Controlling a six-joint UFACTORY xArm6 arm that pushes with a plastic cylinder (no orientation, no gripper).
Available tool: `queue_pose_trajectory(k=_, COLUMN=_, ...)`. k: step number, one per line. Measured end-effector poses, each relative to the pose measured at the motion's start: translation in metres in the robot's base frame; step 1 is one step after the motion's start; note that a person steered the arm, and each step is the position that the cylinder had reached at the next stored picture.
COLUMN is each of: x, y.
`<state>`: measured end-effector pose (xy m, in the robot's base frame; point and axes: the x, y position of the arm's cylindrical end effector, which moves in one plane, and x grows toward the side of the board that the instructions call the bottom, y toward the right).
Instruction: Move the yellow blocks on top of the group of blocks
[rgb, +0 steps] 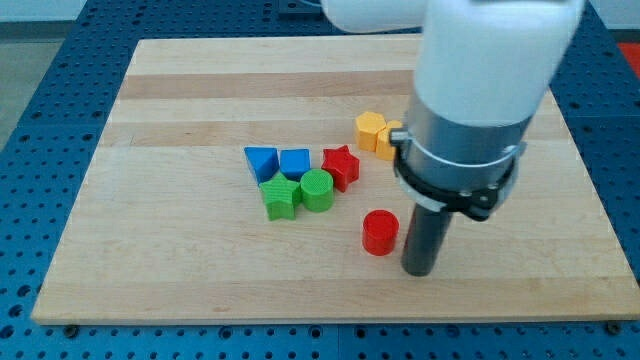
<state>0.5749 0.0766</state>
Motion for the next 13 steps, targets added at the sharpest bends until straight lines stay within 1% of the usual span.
queue_pose_trajectory(k=1, x=-0.005, y=-0.013)
queue_pose_trajectory(k=3, x=-0.037, y=-0.039)
queue_pose_trajectory(k=4, x=-0.041, y=-0.052)
queue_pose_trajectory(k=5, x=-0.041, y=-0.053)
queue_pose_trajectory(k=6, x=-0.038, y=0.000)
queue_pose_trajectory(k=7, x=-0.054, y=0.091)
queue_pose_trajectory(k=8, x=-0.117, y=0.101)
queue_pose_trajectory(k=11, x=-0.177, y=0.034)
queue_pose_trajectory(k=13, x=-0.207, y=0.002)
